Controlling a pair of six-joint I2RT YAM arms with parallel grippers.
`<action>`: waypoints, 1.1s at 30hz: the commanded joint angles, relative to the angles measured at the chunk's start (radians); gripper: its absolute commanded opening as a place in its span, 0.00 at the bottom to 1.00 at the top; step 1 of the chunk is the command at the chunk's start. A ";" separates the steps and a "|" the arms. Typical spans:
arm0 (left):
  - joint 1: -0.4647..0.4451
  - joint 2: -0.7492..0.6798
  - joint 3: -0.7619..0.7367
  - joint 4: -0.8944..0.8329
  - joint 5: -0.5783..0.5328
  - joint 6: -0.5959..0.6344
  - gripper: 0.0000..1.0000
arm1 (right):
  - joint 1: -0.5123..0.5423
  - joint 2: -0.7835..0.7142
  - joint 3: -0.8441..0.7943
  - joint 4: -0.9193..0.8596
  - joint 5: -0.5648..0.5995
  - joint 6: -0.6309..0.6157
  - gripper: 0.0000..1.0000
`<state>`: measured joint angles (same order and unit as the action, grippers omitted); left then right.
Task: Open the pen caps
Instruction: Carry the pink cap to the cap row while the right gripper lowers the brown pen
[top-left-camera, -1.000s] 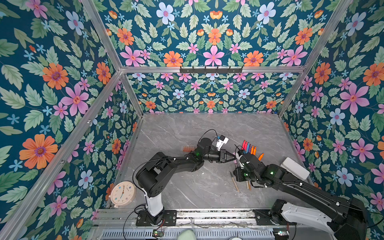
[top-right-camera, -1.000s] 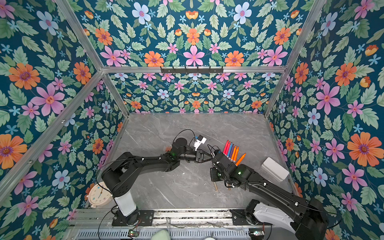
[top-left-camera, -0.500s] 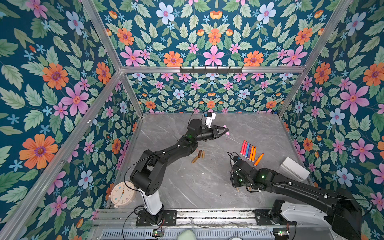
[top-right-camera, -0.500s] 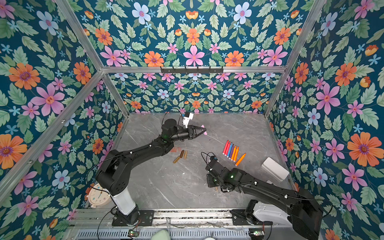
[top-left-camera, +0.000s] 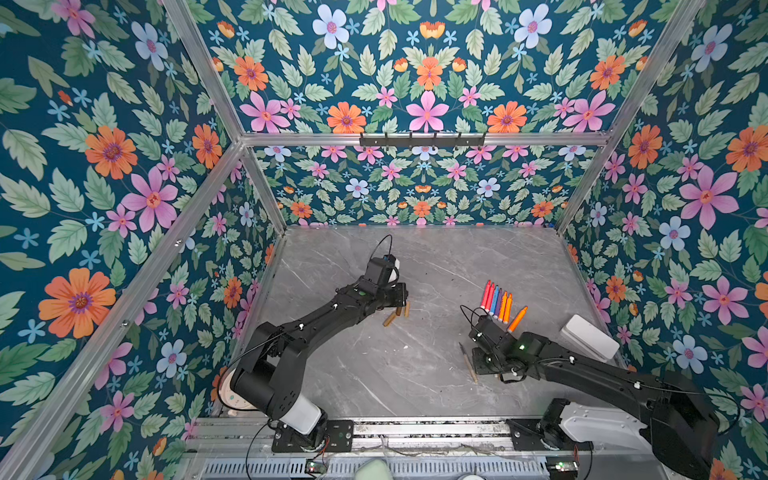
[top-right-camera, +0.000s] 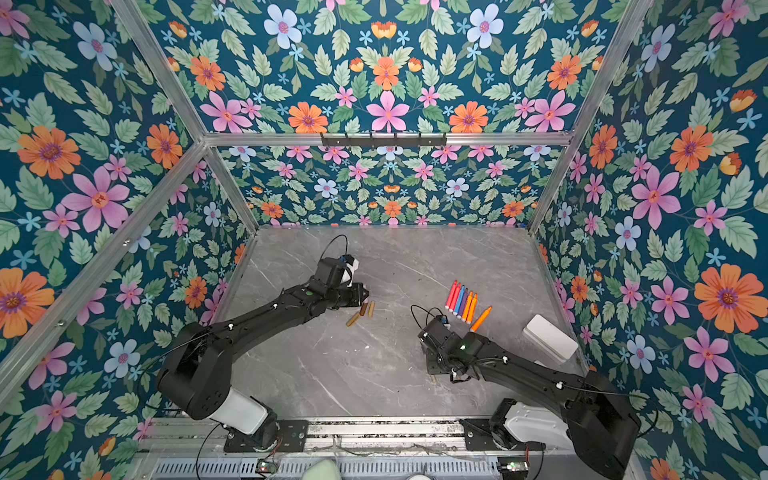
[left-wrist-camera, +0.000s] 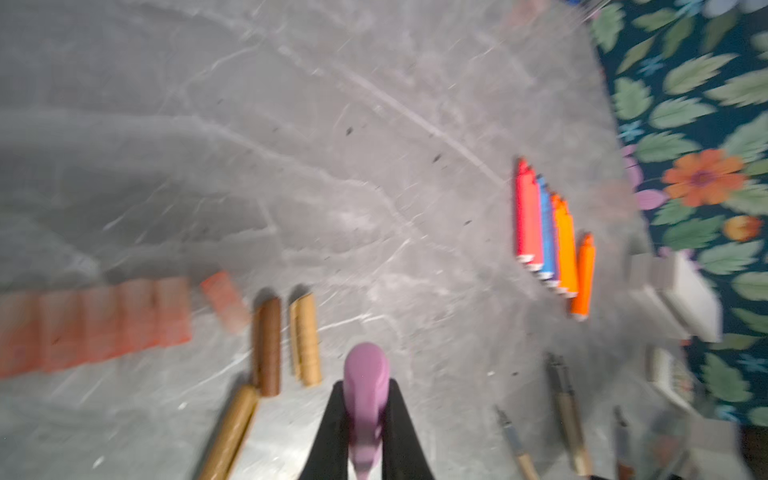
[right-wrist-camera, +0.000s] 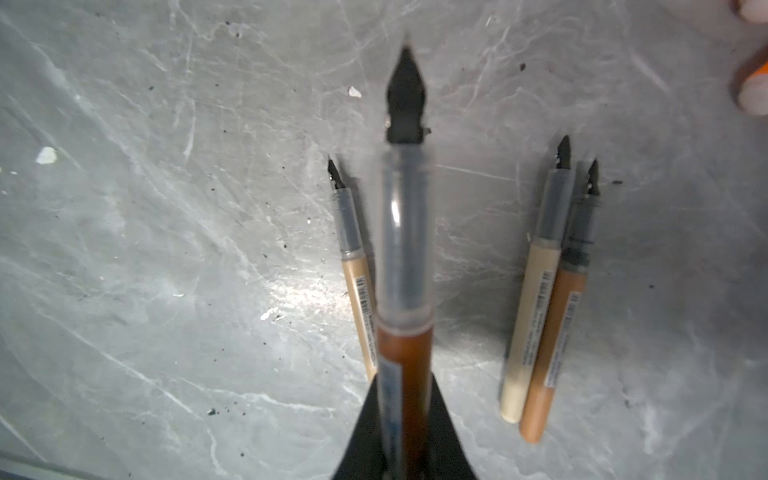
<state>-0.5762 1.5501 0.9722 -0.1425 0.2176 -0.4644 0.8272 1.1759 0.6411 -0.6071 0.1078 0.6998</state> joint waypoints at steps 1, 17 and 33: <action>0.001 -0.024 -0.024 -0.061 -0.142 0.064 0.00 | -0.002 0.022 0.015 -0.027 0.037 -0.004 0.02; 0.004 -0.022 -0.007 -0.072 -0.212 0.095 0.00 | -0.003 -0.030 0.002 -0.079 0.068 0.031 0.32; 0.000 0.014 -0.077 -0.094 -0.337 0.095 0.00 | -0.010 -0.108 -0.009 -0.089 0.079 0.020 0.33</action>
<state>-0.5755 1.5555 0.9020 -0.2382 -0.1062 -0.3679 0.8162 1.0737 0.6376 -0.6842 0.1673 0.7227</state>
